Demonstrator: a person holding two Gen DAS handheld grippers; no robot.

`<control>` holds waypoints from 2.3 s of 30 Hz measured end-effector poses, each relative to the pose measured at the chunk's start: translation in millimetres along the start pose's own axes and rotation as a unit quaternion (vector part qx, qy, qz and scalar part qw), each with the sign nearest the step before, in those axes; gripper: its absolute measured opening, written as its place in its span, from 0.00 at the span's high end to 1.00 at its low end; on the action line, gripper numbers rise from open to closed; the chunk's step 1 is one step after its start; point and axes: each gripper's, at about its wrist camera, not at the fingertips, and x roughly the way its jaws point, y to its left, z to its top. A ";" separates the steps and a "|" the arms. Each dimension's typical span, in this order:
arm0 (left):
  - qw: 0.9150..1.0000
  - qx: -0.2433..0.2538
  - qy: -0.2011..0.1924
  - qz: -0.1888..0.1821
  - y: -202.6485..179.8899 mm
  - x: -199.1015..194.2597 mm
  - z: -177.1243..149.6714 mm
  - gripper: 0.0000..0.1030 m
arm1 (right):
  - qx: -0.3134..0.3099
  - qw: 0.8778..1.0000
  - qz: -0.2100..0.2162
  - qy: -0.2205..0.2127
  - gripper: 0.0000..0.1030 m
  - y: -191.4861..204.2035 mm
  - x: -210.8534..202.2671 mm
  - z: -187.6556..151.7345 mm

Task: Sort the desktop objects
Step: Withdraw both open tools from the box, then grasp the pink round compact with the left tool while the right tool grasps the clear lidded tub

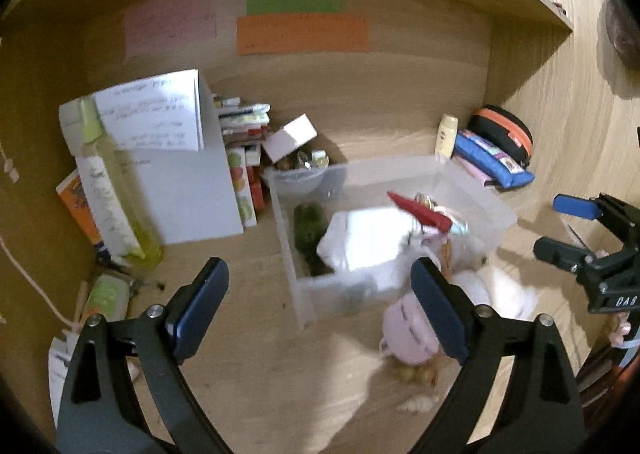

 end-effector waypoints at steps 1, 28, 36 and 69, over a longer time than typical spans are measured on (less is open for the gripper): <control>1.000 0.001 0.003 0.001 0.1 -0.6 -3.6 0.09 | 0.002 1.000 0.001 0.001 0.15 -1.3 -2.3 -3.1; 0.994 0.027 0.096 -0.034 -22.8 42.9 -49.4 0.08 | -0.009 0.994 0.037 0.106 0.15 35.6 50.3 -59.6; 0.990 0.060 0.116 -0.054 -42.0 61.9 -48.0 0.08 | 0.025 0.992 0.047 0.117 0.15 13.3 56.3 -59.1; 0.992 0.026 0.088 -0.083 -39.4 72.9 -41.0 0.36 | 0.059 0.993 0.046 0.088 0.34 -19.9 39.6 -66.2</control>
